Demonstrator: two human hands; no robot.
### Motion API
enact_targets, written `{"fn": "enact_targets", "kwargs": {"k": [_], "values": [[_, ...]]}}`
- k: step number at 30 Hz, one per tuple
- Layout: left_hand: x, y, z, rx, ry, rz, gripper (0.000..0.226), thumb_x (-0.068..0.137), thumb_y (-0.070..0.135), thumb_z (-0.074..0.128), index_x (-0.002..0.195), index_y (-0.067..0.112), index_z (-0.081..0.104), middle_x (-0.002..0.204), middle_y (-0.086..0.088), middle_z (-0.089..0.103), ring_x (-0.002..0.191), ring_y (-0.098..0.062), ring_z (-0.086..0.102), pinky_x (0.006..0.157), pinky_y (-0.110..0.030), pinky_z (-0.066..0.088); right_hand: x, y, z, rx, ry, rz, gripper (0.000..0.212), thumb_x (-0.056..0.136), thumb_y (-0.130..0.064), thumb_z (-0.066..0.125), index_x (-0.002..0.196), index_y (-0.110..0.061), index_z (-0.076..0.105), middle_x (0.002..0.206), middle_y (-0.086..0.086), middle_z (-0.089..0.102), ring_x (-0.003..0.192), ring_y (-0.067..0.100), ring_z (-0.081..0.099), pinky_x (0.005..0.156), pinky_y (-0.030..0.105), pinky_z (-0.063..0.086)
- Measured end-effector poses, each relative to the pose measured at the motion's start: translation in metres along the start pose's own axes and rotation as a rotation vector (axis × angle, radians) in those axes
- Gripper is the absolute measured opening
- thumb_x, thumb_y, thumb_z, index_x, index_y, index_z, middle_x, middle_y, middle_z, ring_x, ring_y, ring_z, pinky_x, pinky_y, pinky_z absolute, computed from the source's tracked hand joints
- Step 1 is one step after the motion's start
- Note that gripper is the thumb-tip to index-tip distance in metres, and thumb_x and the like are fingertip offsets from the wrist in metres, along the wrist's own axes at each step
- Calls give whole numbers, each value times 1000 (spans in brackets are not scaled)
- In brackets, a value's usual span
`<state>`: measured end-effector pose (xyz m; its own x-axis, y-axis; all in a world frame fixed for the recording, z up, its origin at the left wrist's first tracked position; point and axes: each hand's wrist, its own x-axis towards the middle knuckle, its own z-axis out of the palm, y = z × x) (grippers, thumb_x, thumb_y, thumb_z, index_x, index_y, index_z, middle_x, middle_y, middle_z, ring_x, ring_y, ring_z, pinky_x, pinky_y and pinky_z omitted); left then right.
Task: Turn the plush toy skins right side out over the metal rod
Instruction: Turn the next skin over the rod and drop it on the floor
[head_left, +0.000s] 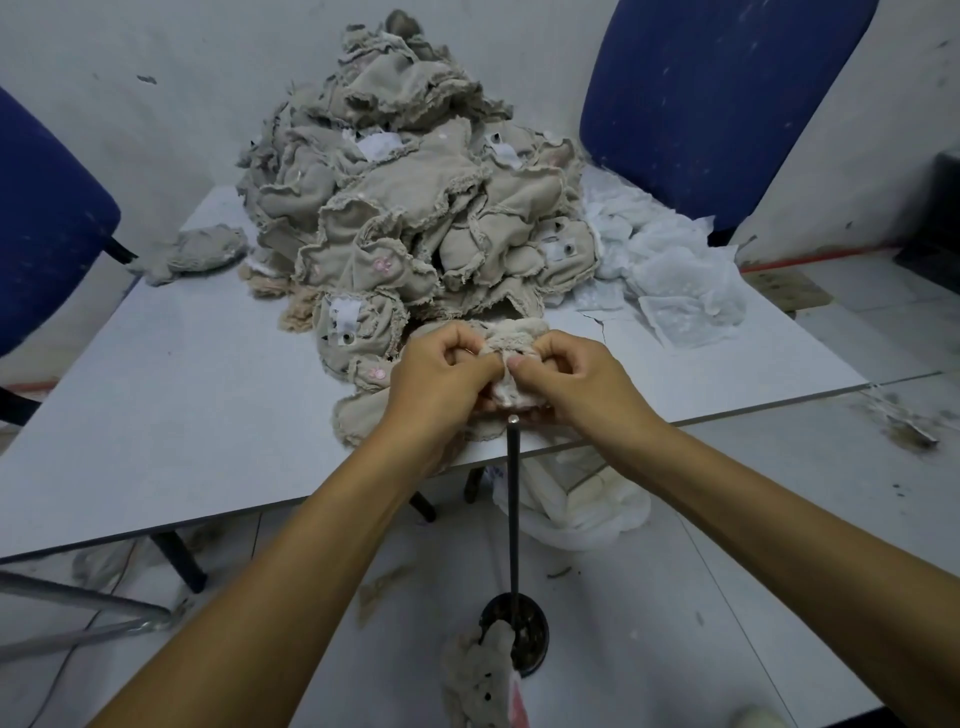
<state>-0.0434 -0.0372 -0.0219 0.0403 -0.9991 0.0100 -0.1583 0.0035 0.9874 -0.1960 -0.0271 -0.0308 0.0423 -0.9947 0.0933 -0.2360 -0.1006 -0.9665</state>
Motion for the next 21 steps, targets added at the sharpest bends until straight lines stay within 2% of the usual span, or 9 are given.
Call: {"fn": "enact_targets", "kwargs": {"k": [1, 5, 7, 10, 12, 14, 16, 19, 21], "values": [[-1, 0, 1, 16, -9, 9, 18, 75, 4, 69, 68, 18, 59, 57, -3, 55, 52, -23, 60, 61, -41, 51, 0, 1, 1, -25, 32, -2, 25, 87, -30, 71, 71, -15, 58, 59, -2, 50, 62, 18, 50, 68, 47, 51], [-6, 7, 5, -41, -104, -11, 8, 67, 10, 63, 72, 15, 60, 62, -4, 56, 49, -19, 60, 65, -47, 48, 5, -2, -1, -9, 134, 38, 20, 71, -29, 67, 63, -15, 55, 62, 10, 55, 66, 33, 56, 74, 59, 56], [-9, 9, 8, -41, -154, 17, 13, 65, 6, 60, 73, 17, 62, 60, -2, 57, 47, -18, 58, 65, -49, 49, 8, -2, -6, 52, 139, 76, 18, 69, -21, 66, 57, -18, 54, 57, 5, 55, 61, 26, 55, 69, 52, 56], [-13, 8, 5, 166, -202, 132, 18, 73, 6, 66, 77, 23, 65, 64, -1, 63, 61, -19, 60, 65, -50, 54, 8, 1, -8, 282, 87, 201, 30, 82, -4, 66, 55, -14, 57, 54, 8, 56, 50, 22, 53, 61, 42, 60], [-10, 6, -1, 229, -247, 182, 22, 79, 5, 73, 82, 25, 66, 69, 5, 64, 68, -18, 56, 68, -43, 51, 9, -1, -9, 401, 16, 333, 24, 88, -4, 63, 65, -9, 60, 60, 11, 59, 46, 16, 50, 54, 32, 59], [-9, 8, -4, 160, -275, 171, 21, 81, 4, 76, 81, 22, 66, 71, 9, 60, 70, -17, 51, 67, -35, 46, 9, -7, -12, 446, -38, 414, 13, 90, -8, 62, 77, -5, 64, 65, 12, 63, 53, 16, 52, 49, 24, 55], [-8, 10, -5, 52, -263, 135, 17, 83, 4, 75, 79, 17, 65, 74, -1, 61, 70, -20, 53, 63, -30, 46, 7, -10, -11, 481, -72, 435, 12, 91, -10, 59, 85, -2, 66, 70, 14, 65, 65, 24, 55, 51, 26, 56], [-6, 10, -8, -52, -186, 79, 16, 84, 5, 74, 75, 13, 64, 74, -14, 61, 66, -25, 58, 52, -29, 48, -4, -12, -6, 610, -241, 429, 17, 92, -14, 55, 99, -1, 65, 82, 16, 65, 58, 19, 56, 54, 29, 55], [-3, 8, -12, -69, -149, 62, 15, 86, 9, 73, 75, 12, 64, 73, -17, 62, 63, -28, 56, 50, -31, 46, -8, -11, -6, 634, -343, 384, 23, 87, -17, 62, 106, -2, 64, 90, 13, 65, 60, 16, 55, 58, 28, 55]]}}
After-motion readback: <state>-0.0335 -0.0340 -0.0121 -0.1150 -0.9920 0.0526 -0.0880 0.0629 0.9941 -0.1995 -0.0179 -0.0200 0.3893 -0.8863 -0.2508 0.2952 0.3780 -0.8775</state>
